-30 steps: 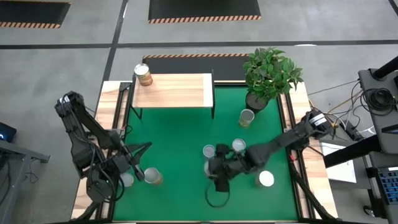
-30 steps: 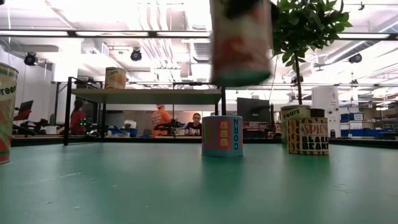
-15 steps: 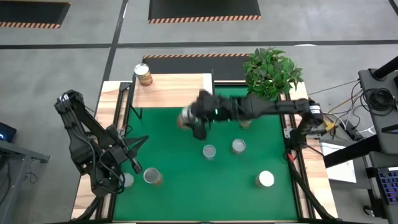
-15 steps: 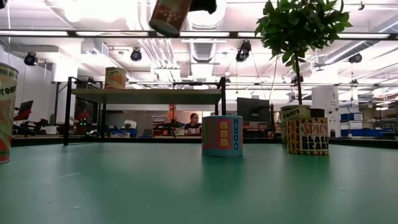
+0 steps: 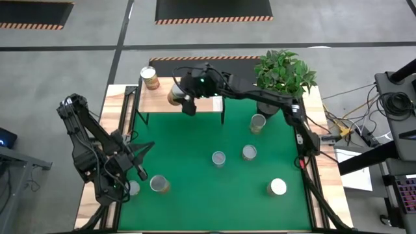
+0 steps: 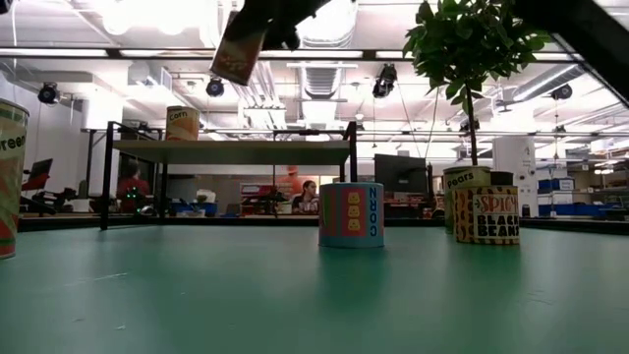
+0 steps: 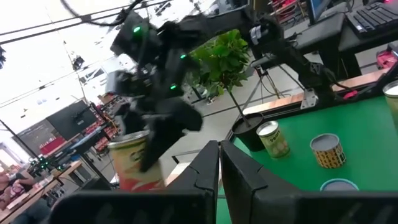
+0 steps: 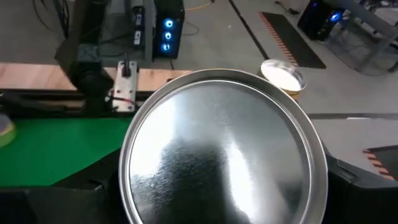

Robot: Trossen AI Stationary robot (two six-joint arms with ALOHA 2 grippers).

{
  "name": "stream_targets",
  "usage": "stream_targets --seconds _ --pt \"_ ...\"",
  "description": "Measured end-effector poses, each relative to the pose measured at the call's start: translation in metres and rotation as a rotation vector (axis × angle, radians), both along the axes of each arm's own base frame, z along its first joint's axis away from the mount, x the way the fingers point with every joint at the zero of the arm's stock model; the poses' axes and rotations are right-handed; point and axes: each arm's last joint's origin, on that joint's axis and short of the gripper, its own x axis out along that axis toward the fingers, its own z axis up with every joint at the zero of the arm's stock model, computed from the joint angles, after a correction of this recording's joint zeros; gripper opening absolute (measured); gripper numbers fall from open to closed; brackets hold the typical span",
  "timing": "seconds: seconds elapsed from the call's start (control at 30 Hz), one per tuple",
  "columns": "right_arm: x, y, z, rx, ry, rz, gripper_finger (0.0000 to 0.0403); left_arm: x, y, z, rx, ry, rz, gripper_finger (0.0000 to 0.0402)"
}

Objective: Pick and place cans onto a shelf
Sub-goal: Put the center orange can on the shelf aligned with the other orange can

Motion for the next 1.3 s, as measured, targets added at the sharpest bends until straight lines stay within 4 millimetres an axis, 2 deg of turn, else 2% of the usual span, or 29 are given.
stream_targets --seconds 0.13,0.4,0.6,0.7,1.07,1.3 --pt "0.007 -0.005 -0.011 0.002 -0.02 0.005 0.0304 -0.002 -0.002 0.0 0.005 0.003 -0.014 0.0" --pt "0.011 -0.011 -0.019 -0.006 -0.012 -0.012 0.0304 -0.003 -0.003 -0.001 -0.004 0.015 -0.031 0.0" --pt "0.023 -0.018 -0.046 -0.013 0.056 -0.028 0.0304 -0.003 -0.003 -0.001 -0.005 0.015 -0.032 0.0" --pt "0.025 -0.021 -0.054 -0.022 0.076 -0.035 0.0304 -0.003 -0.003 -0.001 -0.006 0.015 -0.032 0.0" --pt "0.026 -0.027 -0.062 -0.041 0.101 -0.09 0.0359 -0.003 -0.003 -0.001 0.028 0.026 -0.027 0.0" --pt "0.025 -0.03 -0.059 -0.062 0.1 -0.087 0.0363 -0.003 -0.003 -0.001 0.033 0.028 -0.026 0.0"
